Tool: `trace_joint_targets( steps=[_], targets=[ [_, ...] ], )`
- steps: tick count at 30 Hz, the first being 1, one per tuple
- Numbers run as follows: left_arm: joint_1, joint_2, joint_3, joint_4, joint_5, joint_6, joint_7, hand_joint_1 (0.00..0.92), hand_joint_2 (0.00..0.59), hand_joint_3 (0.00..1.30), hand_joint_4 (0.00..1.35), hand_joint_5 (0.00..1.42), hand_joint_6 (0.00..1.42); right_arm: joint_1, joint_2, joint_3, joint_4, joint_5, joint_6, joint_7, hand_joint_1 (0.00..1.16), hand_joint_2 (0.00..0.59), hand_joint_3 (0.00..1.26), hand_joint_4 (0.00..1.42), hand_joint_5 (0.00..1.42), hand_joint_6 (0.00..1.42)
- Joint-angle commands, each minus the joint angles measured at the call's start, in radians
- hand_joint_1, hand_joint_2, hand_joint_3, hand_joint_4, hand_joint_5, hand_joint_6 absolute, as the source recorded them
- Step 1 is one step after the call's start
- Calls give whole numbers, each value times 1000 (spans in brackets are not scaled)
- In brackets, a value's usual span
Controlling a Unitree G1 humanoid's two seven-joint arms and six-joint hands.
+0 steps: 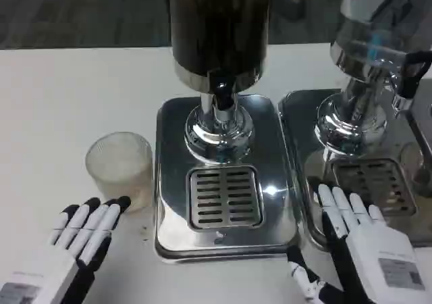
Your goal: Grasp the cup under the faucet to collect the drink, then remove the cup.
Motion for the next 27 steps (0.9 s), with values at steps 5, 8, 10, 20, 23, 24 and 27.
trace_joint_targets(
  steps=[5,8,10,20,23,24,27],
  targets=[
    [-10,19,-18,26,-26,2,-5,0,47,0,0,0,0,-1,4,-8,-1,18,13,0,340,448,0,0,0,0],
    [-11,21,-22,29,-31,-2,-5,0,46,0,0,0,0,0,4,-7,-3,21,16,-1,340,449,0,0,0,0],
    [-12,23,-25,31,-38,-1,-7,0,45,0,0,0,0,0,4,-6,-5,24,18,2,340,451,1,0,0,0],
    [-25,26,-21,42,-76,-3,2,0,44,0,0,0,0,-5,4,-12,-7,46,20,9,345,461,3,0,0,10],
    [-27,30,-18,43,-83,-4,4,0,44,0,0,0,0,-6,8,-12,-7,50,23,10,347,463,3,0,0,13],
    [-29,31,-16,44,-87,-4,3,0,44,0,0,0,0,-7,10,-10,-7,50,25,12,348,463,3,0,0,14],
    [-33,33,-11,46,-97,-5,2,0,42,0,0,0,0,-8,13,-9,-10,50,28,14,349,464,3,0,0,15]
  ],
)
